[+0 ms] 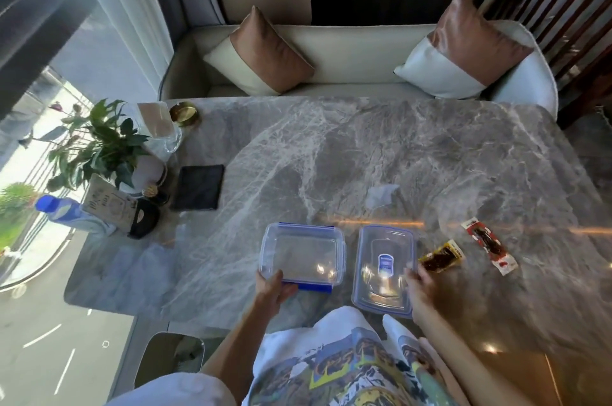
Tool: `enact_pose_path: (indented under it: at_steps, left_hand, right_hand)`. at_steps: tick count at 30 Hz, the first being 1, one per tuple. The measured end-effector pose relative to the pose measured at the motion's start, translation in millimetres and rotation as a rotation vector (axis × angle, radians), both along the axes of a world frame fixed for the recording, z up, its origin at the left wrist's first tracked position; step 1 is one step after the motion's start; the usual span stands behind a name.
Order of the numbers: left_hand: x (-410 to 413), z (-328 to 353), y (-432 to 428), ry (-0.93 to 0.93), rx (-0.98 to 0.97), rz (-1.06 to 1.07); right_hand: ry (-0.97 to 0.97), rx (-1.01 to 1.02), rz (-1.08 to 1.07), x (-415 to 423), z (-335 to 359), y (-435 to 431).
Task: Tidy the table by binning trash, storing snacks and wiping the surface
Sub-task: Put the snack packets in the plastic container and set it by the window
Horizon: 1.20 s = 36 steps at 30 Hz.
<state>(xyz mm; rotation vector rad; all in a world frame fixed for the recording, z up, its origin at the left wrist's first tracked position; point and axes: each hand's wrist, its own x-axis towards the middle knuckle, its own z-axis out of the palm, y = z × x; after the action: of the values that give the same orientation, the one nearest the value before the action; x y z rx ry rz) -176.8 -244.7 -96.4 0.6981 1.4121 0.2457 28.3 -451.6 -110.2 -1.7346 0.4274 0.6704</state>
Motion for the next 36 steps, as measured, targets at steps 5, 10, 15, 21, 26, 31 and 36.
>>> enact_pose_path:
  at_steps: [5, 10, 15, 21, 26, 31, 36]
  left_hand:
    - [-1, 3, -6, 0.032, -0.041, 0.012]
    - [-5, 7, -10, 0.056, -0.069, 0.025]
    - [-9, 7, -4, 0.107, -0.046, -0.006]
    - [-10, 2, 3, 0.327, 0.080, -0.159]
    - [-9, 2, 5, 0.636, 0.466, -0.596]
    - [-12, 1, 5, 0.501, 0.499, -0.633]
    - [-20, 6, 6, 0.412, 0.501, -0.622]
  right_hand:
    - [-0.041, -0.085, 0.157, -8, -13, 20]
    - [-0.109, -0.258, 0.296, -12, -19, 26]
    - [-0.258, -0.549, 0.615, -11, -18, 23]
    - [-0.414, -0.637, 0.720, -23, -17, 20]
    - [-0.563, -0.578, 1.000, -46, -12, 19]
    - [-0.523, -0.732, 1.254, -60, -17, 17]
    - [-0.450, -0.780, 1.329, -59, -6, 25]
